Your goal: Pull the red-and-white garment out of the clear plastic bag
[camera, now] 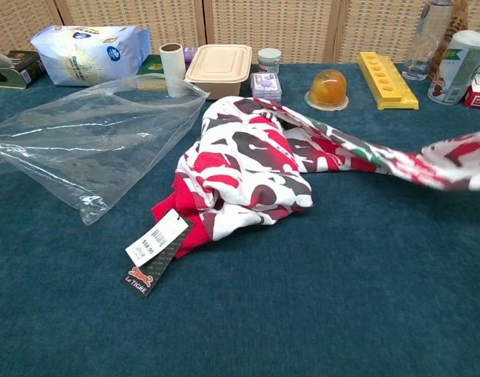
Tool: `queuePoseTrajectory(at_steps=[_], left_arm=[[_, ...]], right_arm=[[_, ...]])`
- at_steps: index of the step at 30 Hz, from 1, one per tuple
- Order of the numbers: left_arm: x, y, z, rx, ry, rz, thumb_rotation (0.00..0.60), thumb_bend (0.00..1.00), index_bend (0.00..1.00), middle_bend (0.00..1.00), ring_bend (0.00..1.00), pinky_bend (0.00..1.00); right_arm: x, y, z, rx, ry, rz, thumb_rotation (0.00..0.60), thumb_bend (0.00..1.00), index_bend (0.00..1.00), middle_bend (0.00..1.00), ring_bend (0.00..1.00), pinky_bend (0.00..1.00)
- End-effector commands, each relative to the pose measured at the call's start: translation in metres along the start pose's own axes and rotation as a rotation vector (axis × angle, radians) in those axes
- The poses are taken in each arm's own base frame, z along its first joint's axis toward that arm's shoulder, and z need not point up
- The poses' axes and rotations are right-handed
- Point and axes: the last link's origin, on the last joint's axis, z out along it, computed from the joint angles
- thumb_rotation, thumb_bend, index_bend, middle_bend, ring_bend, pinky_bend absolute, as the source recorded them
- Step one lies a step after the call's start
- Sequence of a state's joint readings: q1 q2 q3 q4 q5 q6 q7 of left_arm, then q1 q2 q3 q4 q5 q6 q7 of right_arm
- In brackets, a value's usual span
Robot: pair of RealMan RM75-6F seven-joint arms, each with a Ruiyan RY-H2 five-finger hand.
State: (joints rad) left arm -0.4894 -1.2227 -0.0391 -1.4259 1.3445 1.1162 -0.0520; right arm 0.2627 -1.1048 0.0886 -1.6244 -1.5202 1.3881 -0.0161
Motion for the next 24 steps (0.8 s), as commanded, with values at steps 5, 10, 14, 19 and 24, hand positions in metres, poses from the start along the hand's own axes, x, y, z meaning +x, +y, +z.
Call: queuePoseTrajectory(at_steps=[5, 10, 14, 19, 24], left_arm=[[0.009, -0.001, -0.028, 0.031, -0.013, 0.089, 0.535, 0.0, 0.0, 0.06, 0.0, 0.06], [0.011, -0.004, -0.052, 0.071, 0.026, 0.035, 0.536, 0.0, 0.0, 0.06, 0.0, 0.06], [0.008, -0.007, -0.07, 0.089, 0.037, 0.012, 0.534, 0.01, 0.0, 0.06, 0.0, 0.06], [0.006, -0.013, -0.095, 0.143, 0.079, -0.003, 0.566, 0.05, 0.0, 0.06, 0.0, 0.06], [0.005, -0.014, -0.121, 0.172, 0.148, -0.022, 0.582, 0.07, 0.06, 0.06, 0.0, 0.06]], right_arm=[[-0.002, -0.001, -0.014, 0.0, -0.035, -0.024, 0.578, 0.11, 0.05, 0.15, 0.28, 0.37], [-0.002, -0.002, -0.019, 0.0, -0.03, -0.034, 0.553, 0.1, 0.05, 0.15, 0.27, 0.36], [-0.003, -0.002, -0.023, 0.0, -0.031, -0.053, 0.56, 0.1, 0.05, 0.16, 0.27, 0.35], [-0.007, 0.001, -0.031, -0.026, -0.049, -0.086, 0.555, 0.12, 0.09, 0.18, 0.27, 0.35], [-0.01, 0.008, -0.045, -0.088, -0.063, -0.099, 0.555, 0.15, 0.13, 0.22, 0.29, 0.35]])
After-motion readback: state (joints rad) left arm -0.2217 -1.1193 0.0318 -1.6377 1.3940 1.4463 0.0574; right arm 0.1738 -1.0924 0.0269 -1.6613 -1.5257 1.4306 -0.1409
